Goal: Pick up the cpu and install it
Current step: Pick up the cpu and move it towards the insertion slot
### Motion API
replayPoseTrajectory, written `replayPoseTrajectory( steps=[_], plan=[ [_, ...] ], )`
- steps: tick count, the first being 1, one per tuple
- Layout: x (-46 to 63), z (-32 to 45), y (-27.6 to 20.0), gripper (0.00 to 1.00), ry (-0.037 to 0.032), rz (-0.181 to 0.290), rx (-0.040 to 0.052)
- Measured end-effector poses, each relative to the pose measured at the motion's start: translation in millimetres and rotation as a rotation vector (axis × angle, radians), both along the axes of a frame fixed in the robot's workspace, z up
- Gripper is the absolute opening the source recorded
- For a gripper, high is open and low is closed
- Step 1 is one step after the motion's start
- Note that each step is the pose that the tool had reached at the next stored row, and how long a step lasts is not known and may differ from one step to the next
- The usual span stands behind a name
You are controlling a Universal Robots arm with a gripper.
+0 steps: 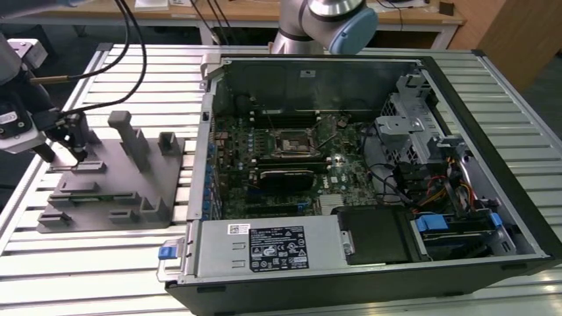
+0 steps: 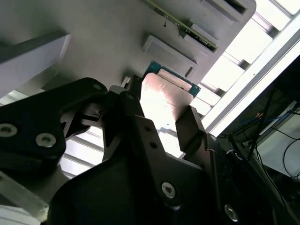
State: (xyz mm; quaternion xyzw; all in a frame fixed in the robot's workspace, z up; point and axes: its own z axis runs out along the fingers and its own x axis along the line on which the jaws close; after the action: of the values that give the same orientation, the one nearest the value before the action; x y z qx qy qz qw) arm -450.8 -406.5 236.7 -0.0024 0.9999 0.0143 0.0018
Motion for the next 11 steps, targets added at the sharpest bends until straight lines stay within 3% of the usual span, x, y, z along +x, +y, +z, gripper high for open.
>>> replayPoseTrajectory(
  steps=[11],
  plan=[
    [0.0,30.2,0.4,0.54,-0.0002,0.0,0.0]
  ],
)
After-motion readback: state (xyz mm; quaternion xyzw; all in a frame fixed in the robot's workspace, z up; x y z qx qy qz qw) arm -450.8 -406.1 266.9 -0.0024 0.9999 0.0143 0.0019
